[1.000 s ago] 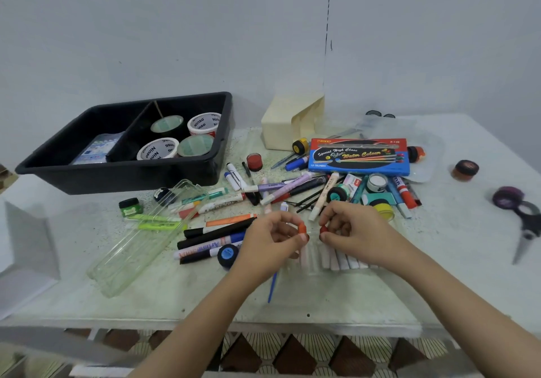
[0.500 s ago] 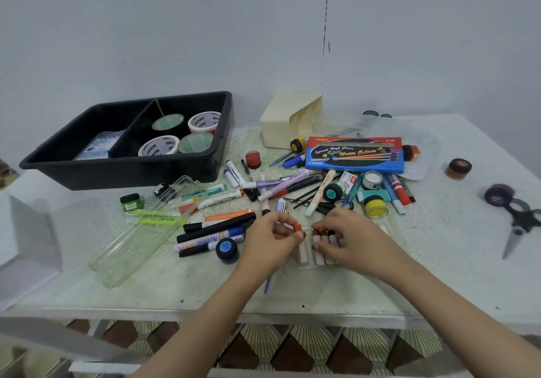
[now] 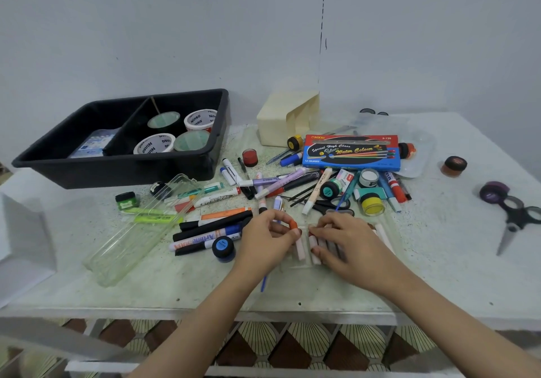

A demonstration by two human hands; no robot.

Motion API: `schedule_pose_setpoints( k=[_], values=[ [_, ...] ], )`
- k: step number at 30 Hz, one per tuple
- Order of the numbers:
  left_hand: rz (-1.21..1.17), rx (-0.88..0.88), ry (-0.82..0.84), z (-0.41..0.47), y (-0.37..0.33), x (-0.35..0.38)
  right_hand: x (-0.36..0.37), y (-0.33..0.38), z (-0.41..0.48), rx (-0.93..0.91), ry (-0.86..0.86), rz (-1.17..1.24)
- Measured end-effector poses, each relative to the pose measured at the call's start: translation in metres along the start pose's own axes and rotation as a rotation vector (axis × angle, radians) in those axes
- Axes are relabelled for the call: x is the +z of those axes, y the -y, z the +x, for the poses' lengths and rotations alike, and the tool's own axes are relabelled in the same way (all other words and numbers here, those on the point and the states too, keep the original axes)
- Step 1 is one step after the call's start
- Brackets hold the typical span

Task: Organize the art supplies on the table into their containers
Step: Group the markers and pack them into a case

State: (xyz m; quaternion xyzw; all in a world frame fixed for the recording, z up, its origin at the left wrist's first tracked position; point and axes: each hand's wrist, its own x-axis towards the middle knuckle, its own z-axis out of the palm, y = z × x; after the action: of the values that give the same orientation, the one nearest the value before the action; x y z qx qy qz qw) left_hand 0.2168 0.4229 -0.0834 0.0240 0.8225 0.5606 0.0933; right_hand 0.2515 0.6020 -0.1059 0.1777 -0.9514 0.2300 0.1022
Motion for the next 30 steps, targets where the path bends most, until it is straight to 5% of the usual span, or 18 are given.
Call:
schedule_pose_setpoints(
  k=[21, 30],
  values=[
    [0.287, 0.172, 0.066, -0.0009, -0.0033, 0.0039, 0.0055, -0.0043, -0.0029, 0.001, -0.089, 0.075],
    [0.508, 0.263, 0.219, 0.0006, -0.0096, -0.0021, 0.0051, -0.0040, -0.0018, 0.000, -0.079, 0.070]
  ],
)
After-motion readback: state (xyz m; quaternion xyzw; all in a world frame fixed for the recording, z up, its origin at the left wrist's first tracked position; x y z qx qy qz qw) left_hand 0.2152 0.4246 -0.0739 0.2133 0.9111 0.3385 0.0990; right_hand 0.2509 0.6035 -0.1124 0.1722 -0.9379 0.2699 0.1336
